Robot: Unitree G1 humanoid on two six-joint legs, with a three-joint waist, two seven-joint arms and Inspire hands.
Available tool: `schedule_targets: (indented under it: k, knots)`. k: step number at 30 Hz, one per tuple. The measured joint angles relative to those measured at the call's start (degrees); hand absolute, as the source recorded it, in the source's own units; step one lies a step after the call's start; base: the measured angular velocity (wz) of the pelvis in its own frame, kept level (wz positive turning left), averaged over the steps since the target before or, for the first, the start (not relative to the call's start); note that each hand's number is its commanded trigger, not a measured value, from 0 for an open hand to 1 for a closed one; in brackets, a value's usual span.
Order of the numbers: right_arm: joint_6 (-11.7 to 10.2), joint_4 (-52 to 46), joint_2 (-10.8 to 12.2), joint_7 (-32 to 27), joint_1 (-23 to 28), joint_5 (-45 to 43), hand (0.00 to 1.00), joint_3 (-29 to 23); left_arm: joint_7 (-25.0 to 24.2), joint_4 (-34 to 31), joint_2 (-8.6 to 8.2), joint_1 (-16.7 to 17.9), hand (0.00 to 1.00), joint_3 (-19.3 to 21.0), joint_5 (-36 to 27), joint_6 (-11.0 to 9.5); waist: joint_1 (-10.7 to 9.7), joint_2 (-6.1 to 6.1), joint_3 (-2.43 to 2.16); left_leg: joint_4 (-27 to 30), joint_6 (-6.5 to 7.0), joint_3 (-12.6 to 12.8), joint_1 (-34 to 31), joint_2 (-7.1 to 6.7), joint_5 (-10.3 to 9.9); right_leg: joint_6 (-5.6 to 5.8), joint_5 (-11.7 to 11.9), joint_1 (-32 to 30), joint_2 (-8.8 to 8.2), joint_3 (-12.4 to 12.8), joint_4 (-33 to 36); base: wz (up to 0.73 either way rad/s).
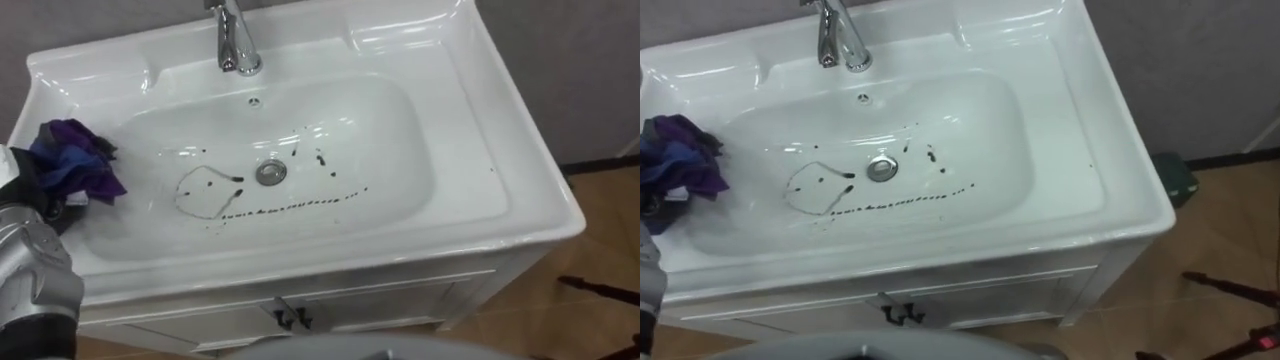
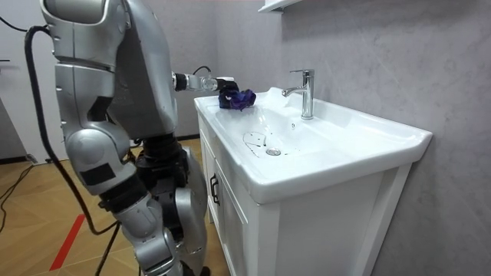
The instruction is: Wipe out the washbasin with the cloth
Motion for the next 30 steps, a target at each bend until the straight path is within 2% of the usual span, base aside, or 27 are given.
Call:
schedule_targets:
  k: [5, 7, 8, 15, 19, 27, 30]
  knots:
    - [-0.74, 0.37, 0.36, 0.09, -0.04, 1.64, 0.00, 2.00, 1.61, -2.98, -1.57, 0.50, 1.00, -0.09, 0.18, -0.23, 0.07, -0.08, 0.66, -0.02, 0.02, -0.30, -0.26, -0.12, 0.00, 0.30, 0.18, -0.27, 0.02, 0.32, -0.06, 0.00]
    - [-0.81, 0.44, 0.38, 0.62, -0.03, 1.72, 0.00, 2.83, 1.61, -3.75, -1.67, 0.50, 1.00, -0.14, 0.16, -0.61, 0.07, -0.15, 0.64, 0.02, 0.02, -0.47, -0.63, -0.14, 0.00, 0.30, 0.18, -0.56, 0.04, 0.31, -0.09, 0.02]
    - [-0.81, 0.45, 0.38, 0.97, 0.10, 1.69, 0.00, 3.26, 1.61, -4.21, -1.67, 0.50, 1.00, -0.20, 0.16, -0.87, -0.04, -0.19, 0.78, 0.00, 0.03, -0.64, -0.81, -0.15, 0.01, 0.29, 0.18, -0.70, 0.06, 0.25, -0.10, 0.03]
    - [-0.54, 0.38, 0.38, 2.21, 0.67, 1.41, 0.00, 3.80, 1.62, -6.64, -1.83, 0.49, 1.00, -1.94, 0.84, -1.29, -0.15, -0.02, 0.66, 0.21, 0.02, -0.57, -1.30, -0.14, 0.00, 0.26, 0.22, -0.81, 0.11, 0.10, -0.48, 0.01]
    - [-0.77, 0.39, 0.27, 3.19, 0.56, 1.44, 0.00, 3.82, 1.78, -7.48, -1.82, 0.46, 1.00, -3.84, 0.92, -2.27, -0.26, 0.04, 0.64, 0.22, 0.02, 0.60, -1.43, 0.04, 0.00, 0.24, 0.23, -0.95, 0.08, 0.02, -0.49, 0.00]
    - [-1.81, 0.45, 0.24, 3.75, 0.24, 1.45, 0.00, 3.86, 2.55, -8.52, -1.82, 0.26, 1.00, -5.29, 3.10, -4.45, -0.37, 0.40, 1.14, 0.20, 0.02, 0.68, -1.52, 0.05, 0.00, 0.21, 0.25, -1.31, 0.15, 0.96, -0.50, -0.04]
    - [-1.83, 0.49, 0.24, 3.77, 0.25, 1.49, 0.00, 3.86, 2.55, -8.52, -1.82, 0.22, 1.00, -5.30, 3.16, -4.82, -0.46, 0.35, 1.16, 0.19, 0.02, 0.68, -1.63, 0.08, 0.00, 0.18, 0.27, -1.54, 0.16, 1.20, -0.47, -0.04]
